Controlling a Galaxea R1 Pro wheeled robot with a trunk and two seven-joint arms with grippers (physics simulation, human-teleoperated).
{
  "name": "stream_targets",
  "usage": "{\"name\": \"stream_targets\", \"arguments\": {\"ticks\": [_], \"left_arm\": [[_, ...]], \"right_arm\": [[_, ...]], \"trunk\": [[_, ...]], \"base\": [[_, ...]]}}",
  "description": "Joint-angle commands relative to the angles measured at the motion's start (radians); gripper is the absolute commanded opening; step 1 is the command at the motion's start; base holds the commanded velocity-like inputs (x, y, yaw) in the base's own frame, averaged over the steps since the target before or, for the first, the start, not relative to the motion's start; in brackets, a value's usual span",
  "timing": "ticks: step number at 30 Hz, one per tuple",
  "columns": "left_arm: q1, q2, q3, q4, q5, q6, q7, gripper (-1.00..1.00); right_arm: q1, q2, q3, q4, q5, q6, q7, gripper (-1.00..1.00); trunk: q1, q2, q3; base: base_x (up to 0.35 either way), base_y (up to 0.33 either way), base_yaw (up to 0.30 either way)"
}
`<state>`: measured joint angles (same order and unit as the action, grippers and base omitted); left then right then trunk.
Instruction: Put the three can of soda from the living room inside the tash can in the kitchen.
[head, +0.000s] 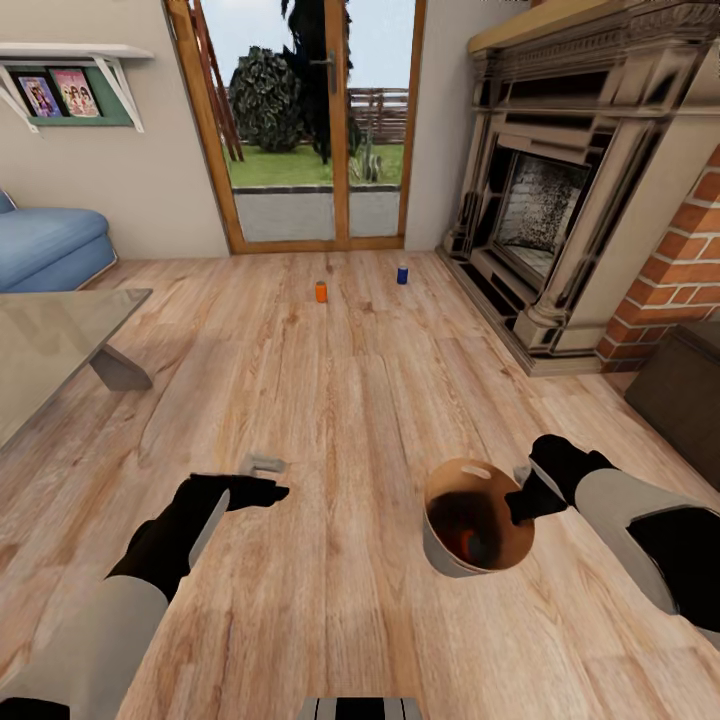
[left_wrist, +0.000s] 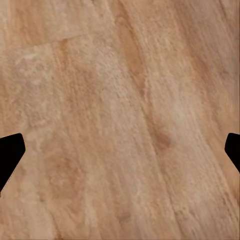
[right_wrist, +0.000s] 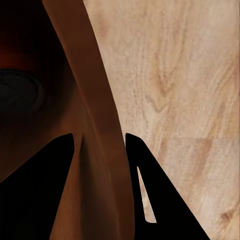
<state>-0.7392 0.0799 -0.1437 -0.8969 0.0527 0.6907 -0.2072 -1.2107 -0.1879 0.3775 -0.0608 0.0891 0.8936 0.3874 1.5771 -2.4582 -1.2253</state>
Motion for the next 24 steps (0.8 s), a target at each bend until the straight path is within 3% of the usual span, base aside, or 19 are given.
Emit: {"name": "stream_targets", "arguments": {"ticks": [1,6,16,24], "left_arm": [[0.004,0.0,0.0,0.002,0.0,-0.015,0.0,1.0],[0.043,0.001,0.001,0.006,0.001,-0.057,-0.002,1.0],[0.075,0.007,0.003,0.016,0.001,-0.067,-0.006,1.0],[0.067,0.005,0.004,0.017,-0.002,0.056,-0.002,1.0]], "right_arm": [[0.001,0.0,-0.012,0.0,-0.012,-0.001,-0.001,-1.0],[0.005,0.005,-0.024,0.001,-0.012,-0.007,-0.003,-1.0],[0.012,0.001,-0.035,0.001,-0.012,-0.008,0.001,-1.0],[0.013,0.003,-0.045,0.001,-0.012,-0.008,0.001,-1.0]], "trunk": [[-0.004,0.007,0.003],[-0.023,0.042,0.019],[-0.061,0.112,0.05],[-0.088,0.161,0.072]], "base": [[0.0,0.0,0.0],[0.0,0.0,0.0],[0.0,0.0,0.0],[0.0,0.0,0.0]]}}
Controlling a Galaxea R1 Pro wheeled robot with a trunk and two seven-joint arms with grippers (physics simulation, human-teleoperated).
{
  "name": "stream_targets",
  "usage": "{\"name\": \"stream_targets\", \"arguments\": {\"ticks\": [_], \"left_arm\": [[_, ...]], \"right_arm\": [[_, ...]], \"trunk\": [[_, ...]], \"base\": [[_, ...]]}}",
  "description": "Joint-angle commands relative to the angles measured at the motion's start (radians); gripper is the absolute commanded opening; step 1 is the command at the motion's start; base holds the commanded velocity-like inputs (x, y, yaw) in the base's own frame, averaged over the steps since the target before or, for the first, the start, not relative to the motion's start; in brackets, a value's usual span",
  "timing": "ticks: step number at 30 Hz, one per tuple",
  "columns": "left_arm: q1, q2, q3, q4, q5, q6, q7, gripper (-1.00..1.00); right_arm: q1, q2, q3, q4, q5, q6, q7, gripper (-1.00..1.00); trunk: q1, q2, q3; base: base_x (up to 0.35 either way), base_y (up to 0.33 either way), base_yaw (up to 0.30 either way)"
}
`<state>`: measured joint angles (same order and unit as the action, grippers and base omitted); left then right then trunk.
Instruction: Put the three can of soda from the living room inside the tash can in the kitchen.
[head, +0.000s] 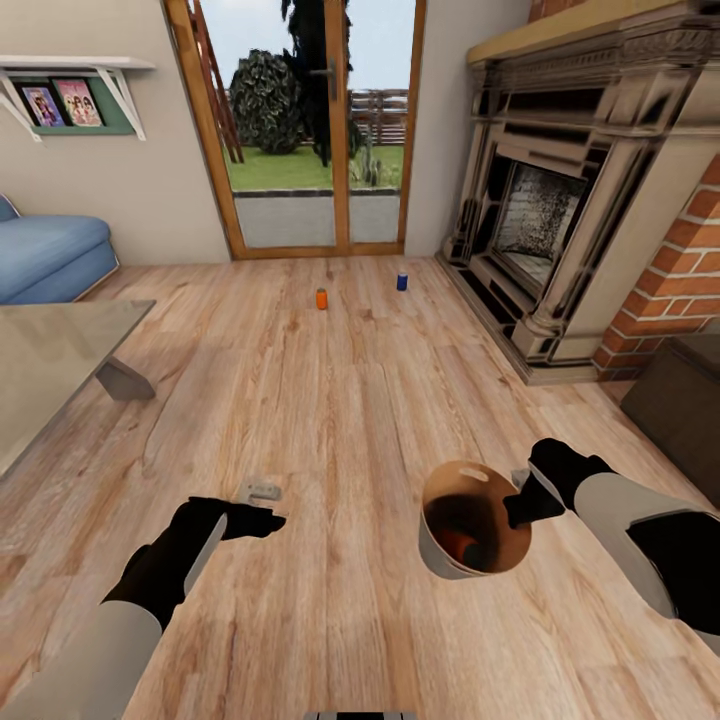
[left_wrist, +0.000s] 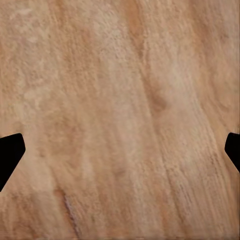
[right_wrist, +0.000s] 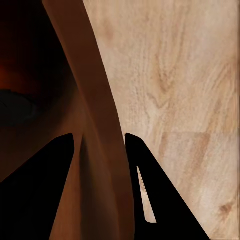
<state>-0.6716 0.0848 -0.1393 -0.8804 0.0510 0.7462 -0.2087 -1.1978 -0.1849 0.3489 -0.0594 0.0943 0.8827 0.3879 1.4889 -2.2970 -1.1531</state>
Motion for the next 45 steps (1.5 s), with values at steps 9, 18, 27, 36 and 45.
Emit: {"name": "stream_targets", "arguments": {"ticks": [9,18,27,36,45], "left_arm": [[-0.001,-0.004,0.0,-0.002,0.003,0.023,0.0,1.0],[-0.002,-0.005,0.001,-0.002,0.002,0.031,0.0,1.0],[-0.002,-0.006,0.001,0.0,0.001,0.033,0.0,1.0],[-0.002,-0.007,0.001,0.0,-0.001,0.035,0.0,1.0],[-0.002,-0.007,-0.001,0.0,-0.006,0.037,0.001,1.0]], "right_arm": [[0.035,-0.002,-0.027,0.001,-0.018,-0.001,-0.001,-1.0],[0.047,-0.003,-0.028,0.001,-0.018,-0.001,-0.001,-1.0],[0.072,-0.005,-0.054,0.001,-0.018,-0.004,-0.002,-1.0],[0.087,-0.01,-0.071,0.003,-0.018,-0.004,-0.003,-1.0],[0.113,-0.014,-0.086,0.001,-0.018,-0.006,-0.001,-1.0]], "trunk": [[0.0,0.0,0.0],[0.0,0.0,0.0],[0.0,0.0,0.0],[0.0,0.0,0.0],[0.0,0.0,0.0]], "base": [[0.03,0.003,0.0],[0.249,0.093,0.0],[0.311,0.138,0.0],[0.313,0.14,0.0],[0.313,0.14,0.0]]}}
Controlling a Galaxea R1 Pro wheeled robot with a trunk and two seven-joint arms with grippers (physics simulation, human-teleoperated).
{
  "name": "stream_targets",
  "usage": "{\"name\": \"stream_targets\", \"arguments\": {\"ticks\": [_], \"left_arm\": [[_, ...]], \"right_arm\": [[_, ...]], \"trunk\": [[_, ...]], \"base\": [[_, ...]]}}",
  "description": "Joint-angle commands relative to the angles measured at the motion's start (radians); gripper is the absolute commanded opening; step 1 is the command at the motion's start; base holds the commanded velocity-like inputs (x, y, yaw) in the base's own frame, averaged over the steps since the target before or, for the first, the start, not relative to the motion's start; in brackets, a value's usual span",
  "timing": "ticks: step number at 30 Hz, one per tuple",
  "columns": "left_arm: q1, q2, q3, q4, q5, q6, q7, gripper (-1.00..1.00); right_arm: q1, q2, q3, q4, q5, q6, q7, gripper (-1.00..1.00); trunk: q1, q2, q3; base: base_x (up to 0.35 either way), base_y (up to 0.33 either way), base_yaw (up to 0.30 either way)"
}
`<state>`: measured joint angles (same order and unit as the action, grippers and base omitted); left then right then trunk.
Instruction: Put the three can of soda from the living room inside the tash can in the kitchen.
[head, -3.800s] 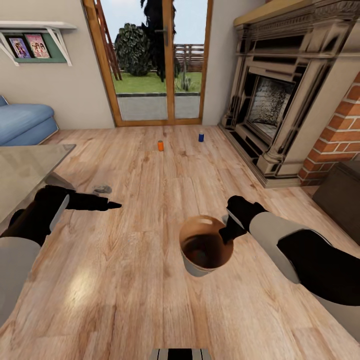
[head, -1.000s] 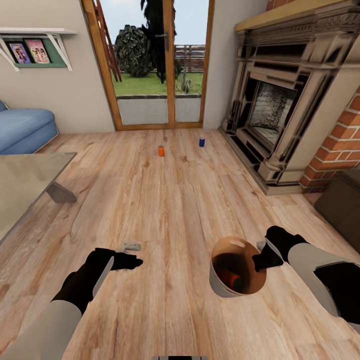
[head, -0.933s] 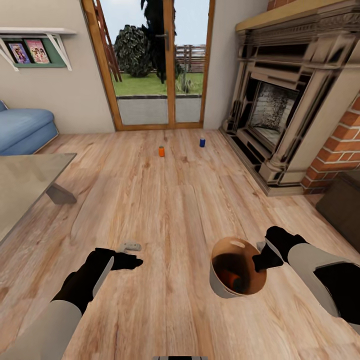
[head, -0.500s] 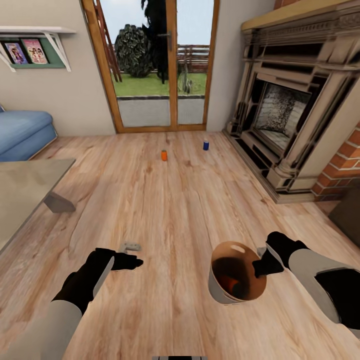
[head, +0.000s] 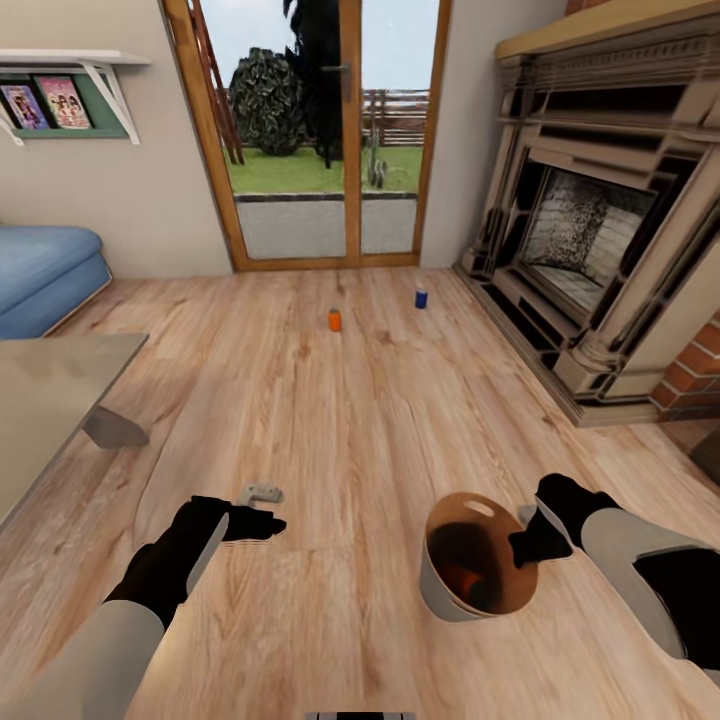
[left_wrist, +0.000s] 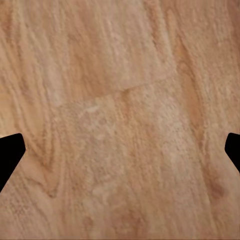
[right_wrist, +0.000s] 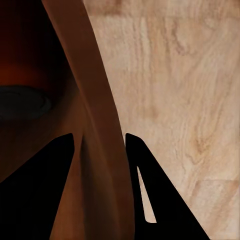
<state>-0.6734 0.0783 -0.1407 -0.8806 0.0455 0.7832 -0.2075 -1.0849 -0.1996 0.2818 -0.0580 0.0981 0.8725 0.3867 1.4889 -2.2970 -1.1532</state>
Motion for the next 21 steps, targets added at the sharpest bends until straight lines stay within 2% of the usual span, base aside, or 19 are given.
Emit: {"name": "stream_targets", "arguments": {"ticks": [1,7,21], "left_arm": [[0.0,0.0,0.0,0.0,0.0,0.002,0.0,1.0],[0.0,-0.001,-0.001,0.0,-0.002,0.01,0.004,1.0],[0.0,-0.003,-0.002,-0.01,0.001,0.011,0.058,1.0]], "right_arm": [[0.0,-0.001,-0.021,-0.001,-0.021,0.004,0.0,-1.0],[0.003,-0.009,-0.03,-0.01,-0.021,0.004,-0.001,-1.0],[0.003,-0.031,-0.033,-0.047,-0.02,0.006,0.003,-1.0]], "trunk": [[0.0,0.0,0.0],[0.0,0.0,0.0],[0.0,0.0,0.0]], "base": [[0.313,0.14,0.0],[0.313,0.14,0.0],[0.313,0.14,0.0]]}}
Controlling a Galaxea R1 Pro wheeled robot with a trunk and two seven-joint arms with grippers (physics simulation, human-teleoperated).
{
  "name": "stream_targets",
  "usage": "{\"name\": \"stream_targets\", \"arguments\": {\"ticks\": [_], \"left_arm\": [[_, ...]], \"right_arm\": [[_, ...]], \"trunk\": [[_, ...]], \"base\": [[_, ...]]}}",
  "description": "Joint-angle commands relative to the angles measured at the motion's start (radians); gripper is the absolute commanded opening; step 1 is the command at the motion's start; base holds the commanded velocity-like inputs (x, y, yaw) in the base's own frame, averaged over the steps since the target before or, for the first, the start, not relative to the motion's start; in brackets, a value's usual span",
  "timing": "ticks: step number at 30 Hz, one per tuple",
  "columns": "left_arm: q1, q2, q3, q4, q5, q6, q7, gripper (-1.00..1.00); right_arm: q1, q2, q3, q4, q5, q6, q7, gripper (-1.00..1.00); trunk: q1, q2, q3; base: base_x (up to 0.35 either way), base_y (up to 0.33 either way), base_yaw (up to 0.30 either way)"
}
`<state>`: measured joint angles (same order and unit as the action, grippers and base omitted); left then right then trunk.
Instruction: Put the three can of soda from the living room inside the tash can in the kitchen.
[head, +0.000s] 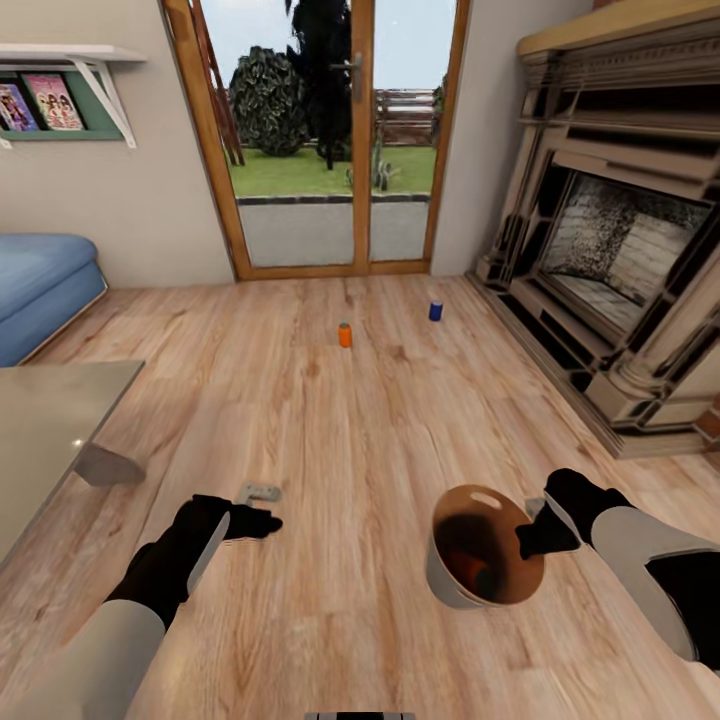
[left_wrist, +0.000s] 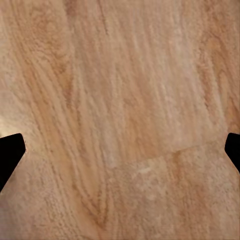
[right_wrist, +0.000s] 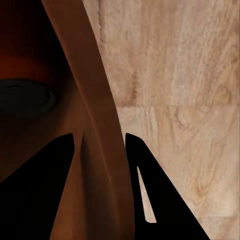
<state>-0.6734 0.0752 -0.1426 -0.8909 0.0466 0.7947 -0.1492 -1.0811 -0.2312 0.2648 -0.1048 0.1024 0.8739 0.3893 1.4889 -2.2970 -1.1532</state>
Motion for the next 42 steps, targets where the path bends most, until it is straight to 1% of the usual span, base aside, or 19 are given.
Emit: {"name": "stream_targets", "arguments": {"ticks": [1,4,7,11,19,42], "left_arm": [[0.0,0.0,0.0,-0.001,0.0,0.0,0.002,1.0],[0.0,0.0,0.0,-0.002,0.001,0.0,0.005,1.0],[0.0,-0.001,0.0,-0.003,0.001,0.0,0.008,1.0],[0.0,-0.001,0.0,-0.003,0.001,0.0,0.009,1.0],[0.0,-0.008,0.0,-0.003,0.005,0.0,0.033,1.0],[0.0,-0.011,-0.001,-0.006,0.007,0.0,0.037,1.0]], "right_arm": [[0.0,-0.001,-0.016,-0.001,-0.024,0.004,0.001,-1.0],[0.0,-0.006,-0.016,-0.001,-0.024,0.003,0.002,-1.0],[0.0,-0.019,-0.016,-0.001,-0.024,0.003,0.004,-1.0],[0.0,-0.024,-0.016,-0.001,-0.024,0.003,0.006,-1.0],[0.0,-0.02,-0.016,-0.001,-0.024,0.003,0.005,-1.0],[0.0,-0.018,-0.016,-0.001,-0.024,0.002,0.006,-1.0]], "trunk": [[0.0,0.0,0.0],[0.0,0.0,0.0],[0.0,0.0,0.0],[0.0,0.0,0.0],[0.0,0.0,0.0],[0.0,0.0,0.0]], "base": [[0.313,0.14,0.0],[0.313,0.137,0.0],[0.318,0.089,0.0],[0.324,0.021,0.0],[0.328,-0.062,0.0],[0.328,-0.078,0.0]]}}
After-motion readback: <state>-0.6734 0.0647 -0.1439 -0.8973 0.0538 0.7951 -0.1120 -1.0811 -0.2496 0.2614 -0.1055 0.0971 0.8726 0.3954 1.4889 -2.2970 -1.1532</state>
